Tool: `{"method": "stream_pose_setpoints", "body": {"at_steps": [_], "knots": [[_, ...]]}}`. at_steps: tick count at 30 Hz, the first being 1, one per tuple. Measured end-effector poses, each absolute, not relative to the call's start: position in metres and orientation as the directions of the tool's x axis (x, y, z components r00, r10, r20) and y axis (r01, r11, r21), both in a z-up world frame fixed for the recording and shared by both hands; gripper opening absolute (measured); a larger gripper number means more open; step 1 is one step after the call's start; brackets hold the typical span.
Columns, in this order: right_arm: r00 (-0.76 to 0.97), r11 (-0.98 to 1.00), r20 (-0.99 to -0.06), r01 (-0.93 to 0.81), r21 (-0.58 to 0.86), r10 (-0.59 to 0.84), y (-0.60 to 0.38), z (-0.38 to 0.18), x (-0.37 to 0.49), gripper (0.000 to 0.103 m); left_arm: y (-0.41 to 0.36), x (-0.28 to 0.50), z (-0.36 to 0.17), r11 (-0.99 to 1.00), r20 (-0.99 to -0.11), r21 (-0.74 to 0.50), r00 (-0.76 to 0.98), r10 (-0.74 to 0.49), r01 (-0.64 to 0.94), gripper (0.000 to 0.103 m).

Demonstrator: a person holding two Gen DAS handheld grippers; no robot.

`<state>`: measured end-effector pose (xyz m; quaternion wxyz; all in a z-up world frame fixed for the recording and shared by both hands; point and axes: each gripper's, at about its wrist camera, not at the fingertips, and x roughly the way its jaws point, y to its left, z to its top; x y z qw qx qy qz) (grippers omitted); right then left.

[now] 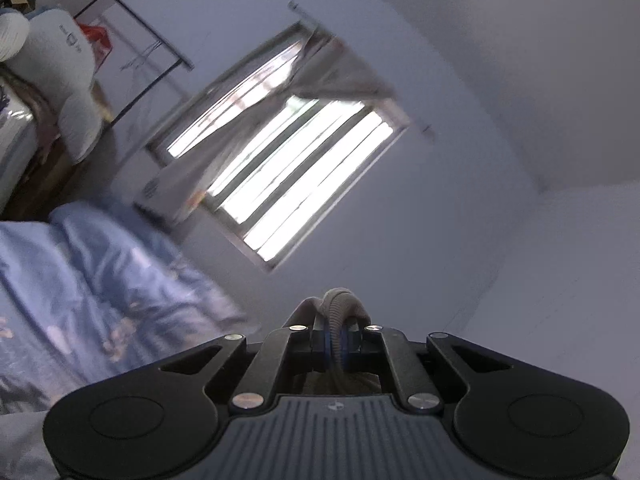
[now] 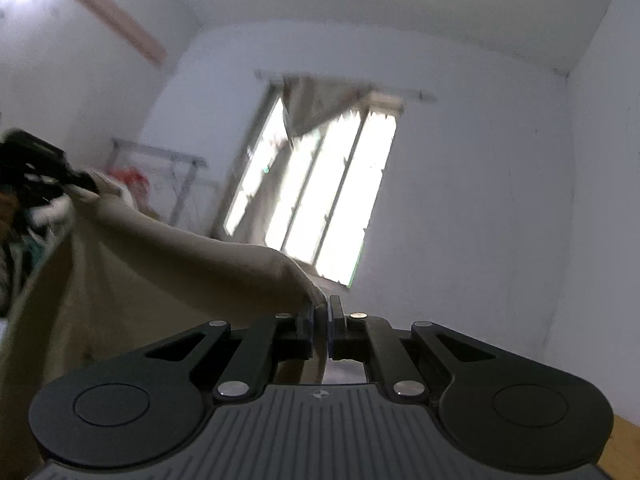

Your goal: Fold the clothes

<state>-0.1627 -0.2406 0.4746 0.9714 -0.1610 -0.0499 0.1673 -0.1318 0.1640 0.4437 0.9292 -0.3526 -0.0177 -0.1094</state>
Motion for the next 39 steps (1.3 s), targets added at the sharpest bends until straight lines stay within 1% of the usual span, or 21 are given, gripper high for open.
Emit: {"method": "stream_pose_setpoints", "body": {"at_steps": [3,7,8,11,13,16,17,18,19,20,21,22,23,24,25,26,28,31,32,36,39], "knots": [[0.957,0.896,-0.024,-0.279,-0.346,0.289,-0.225,0.439,-0.097,0.003,0.158,-0.079,0.404,0.737,0.017,-0.663,0.987,-0.158,0.13,0.002],[0.974,0.898,-0.076,-0.228,-0.375,0.215,-0.198,0.384,-0.015,0.003,0.156,-0.009,0.343,0.771,-0.07,-0.635,0.991,-0.115,0.044,0.003],[0.972,0.9,-0.115,-0.231,-0.369,0.203,-0.191,0.367,0.008,0.003,0.157,0.006,0.33,0.775,-0.093,-0.631,0.989,-0.114,0.03,0.003],[0.957,0.901,-0.236,-0.249,-0.356,0.171,-0.18,0.31,0.063,0.003,0.158,0.049,0.276,0.788,-0.208,-0.615,0.97,-0.127,-0.029,0.003],[0.936,0.899,-0.317,-0.264,-0.351,0.151,-0.172,0.27,0.095,0.003,0.157,0.067,0.244,0.8,-0.269,-0.598,0.953,-0.139,-0.052,0.003],[0.902,0.902,-0.411,-0.28,-0.329,0.131,-0.167,0.223,0.127,0.003,0.157,0.086,0.204,0.826,-0.324,-0.561,0.932,-0.162,-0.052,0.004],[0.894,0.903,-0.43,-0.283,-0.322,0.127,-0.168,0.21,0.133,0.003,0.157,0.089,0.192,0.828,-0.331,-0.558,0.927,-0.176,-0.042,0.006],[0.883,0.906,-0.452,-0.287,-0.311,0.124,-0.169,0.2,0.137,0.003,0.158,0.091,0.181,0.833,-0.334,-0.553,0.923,-0.192,-0.027,0.011],[0.872,0.909,-0.474,-0.29,-0.299,0.122,-0.171,0.19,0.141,0.006,0.158,0.091,0.174,0.836,-0.336,-0.549,0.921,-0.199,-0.02,0.018],[0.86,0.912,-0.495,-0.293,-0.286,0.121,-0.172,0.18,0.144,0.015,0.158,0.091,0.167,0.838,-0.337,-0.545,0.919,-0.205,-0.013,0.024],[0.851,0.916,-0.511,-0.292,-0.274,0.118,-0.175,0.174,0.142,0.023,0.159,0.089,0.161,0.836,-0.331,-0.549,0.918,-0.219,0.001,0.038],[0.835,0.924,-0.534,-0.3,-0.236,0.135,-0.181,0.171,0.14,0.043,0.161,0.087,0.156,0.833,-0.325,-0.553,0.917,-0.232,0.015,0.052],[0.816,0.931,-0.556,-0.309,-0.192,0.157,-0.187,0.168,0.137,0.053,0.163,0.084,0.155,0.829,-0.317,-0.559,0.918,-0.236,0.02,0.058],[0.795,0.936,-0.574,-0.325,-0.132,0.195,-0.194,0.171,0.136,0.058,0.164,0.08,0.153,0.825,-0.31,-0.565,0.92,-0.24,0.025,0.065],[0.772,0.937,-0.593,-0.34,-0.078,0.231,-0.2,0.173,0.135,0.062,0.167,0.078,0.152,0.817,-0.308,-0.575,0.917,-0.254,0.033,0.066],[0.755,0.938,-0.607,-0.345,-0.045,0.249,-0.206,0.174,0.132,0.062,0.169,0.076,0.152,0.811,-0.314,-0.585,0.912,-0.265,0.034,0.066],[0.747,0.939,-0.621,-0.341,-0.051,0.237,-0.211,0.178,0.125,0.063,0.174,0.062,0.153,0.802,-0.31,-0.596,0.913,-0.265,0.03,0.067],[0.736,0.941,-0.641,-0.333,-0.062,0.218,-0.218,0.184,0.111,0.069,0.178,0.039,0.157,0.798,-0.295,-0.602,0.919,-0.261,0.033,0.072],[0.722,0.938,-0.656,-0.342,-0.063,0.219,-0.219,0.185,0.107,0.07,0.179,0.031,0.158,0.797,-0.293,-0.603,0.92,-0.262,0.036,0.072],[0.637,0.906,-0.724,-0.421,-0.04,0.264,-0.223,0.19,0.074,0.072,0.176,-0.014,0.162,0.798,-0.287,-0.598,0.908,-0.305,0.079,0.072],[0.617,0.893,-0.729,-0.45,-0.017,0.297,-0.223,0.191,0.032,0.072,0.165,-0.055,0.162,0.813,-0.285,-0.569,0.898,-0.334,0.122,0.072]]}}
